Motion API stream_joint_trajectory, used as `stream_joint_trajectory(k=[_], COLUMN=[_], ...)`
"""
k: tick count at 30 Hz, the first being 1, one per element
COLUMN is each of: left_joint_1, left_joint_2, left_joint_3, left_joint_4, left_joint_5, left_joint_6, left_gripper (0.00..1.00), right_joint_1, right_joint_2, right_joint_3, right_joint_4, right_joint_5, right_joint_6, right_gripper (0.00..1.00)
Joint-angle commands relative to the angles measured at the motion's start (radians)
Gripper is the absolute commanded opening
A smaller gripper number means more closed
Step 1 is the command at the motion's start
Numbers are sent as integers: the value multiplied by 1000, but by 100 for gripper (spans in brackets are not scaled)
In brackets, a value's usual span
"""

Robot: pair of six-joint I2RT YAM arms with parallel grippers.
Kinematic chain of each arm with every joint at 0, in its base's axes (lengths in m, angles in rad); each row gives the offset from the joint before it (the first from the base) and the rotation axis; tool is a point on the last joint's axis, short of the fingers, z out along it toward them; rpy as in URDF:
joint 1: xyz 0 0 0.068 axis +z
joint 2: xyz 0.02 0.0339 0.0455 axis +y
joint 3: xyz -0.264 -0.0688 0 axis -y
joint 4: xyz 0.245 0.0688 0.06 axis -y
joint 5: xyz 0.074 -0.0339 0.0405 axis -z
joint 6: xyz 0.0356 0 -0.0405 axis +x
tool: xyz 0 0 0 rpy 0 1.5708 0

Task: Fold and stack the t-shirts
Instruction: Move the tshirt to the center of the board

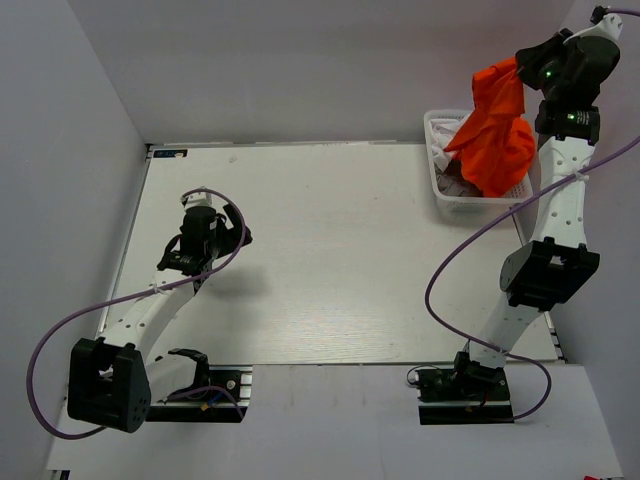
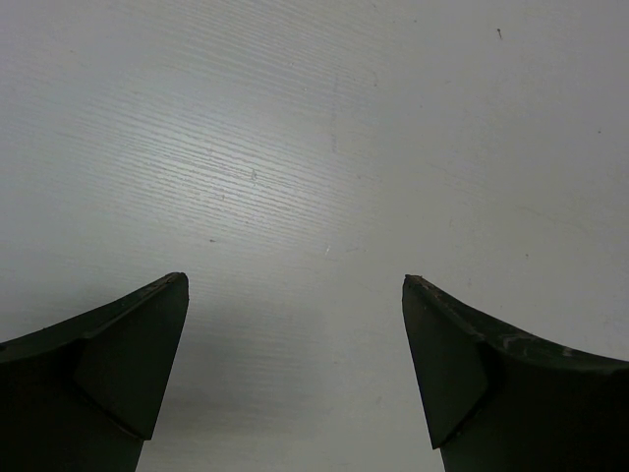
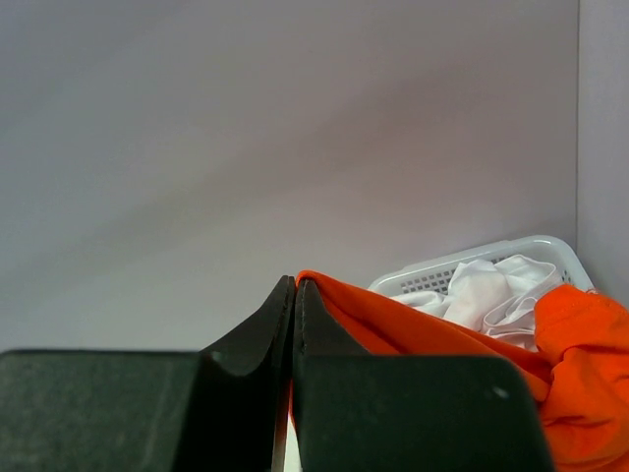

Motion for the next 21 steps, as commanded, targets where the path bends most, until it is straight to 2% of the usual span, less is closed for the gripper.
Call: stream_joint_trajectory(k=[1, 4, 9, 12, 14, 15, 16, 21], left_joint_1=[3, 3, 3, 3, 3, 3, 3, 3], left_joint_2=[-32, -23, -23, -23, -23, -23, -23, -34], left_joint_3=[-5, 5, 5, 5, 5, 5, 14, 25], left_joint_4=[8, 8, -1, -1, 8, 8, 8, -12], left_joint_5=[14, 14, 14, 32, 42, 51, 51, 60], left_joint_6=[8, 8, 8, 8, 8, 8, 8, 8], left_gripper=[100, 100, 100, 100, 100, 100, 100, 100], right_joint_1=[-1, 3, 1, 6, 6, 12, 18, 64], right_joint_2=[-39, -28, -62, -60, -51, -53, -50, -39], right_joint_3=[70, 148, 119, 118, 159, 165, 173, 242], right_joint_4=[77, 73, 96, 103, 127, 150, 243, 461], right_joint_5=[-45, -51, -19, -77, -126, -210, -244, -502], right_joint_6=[-21, -15, -24, -29, 9, 29, 73, 316], right_gripper=[0, 0, 0, 0, 0, 0, 0, 0])
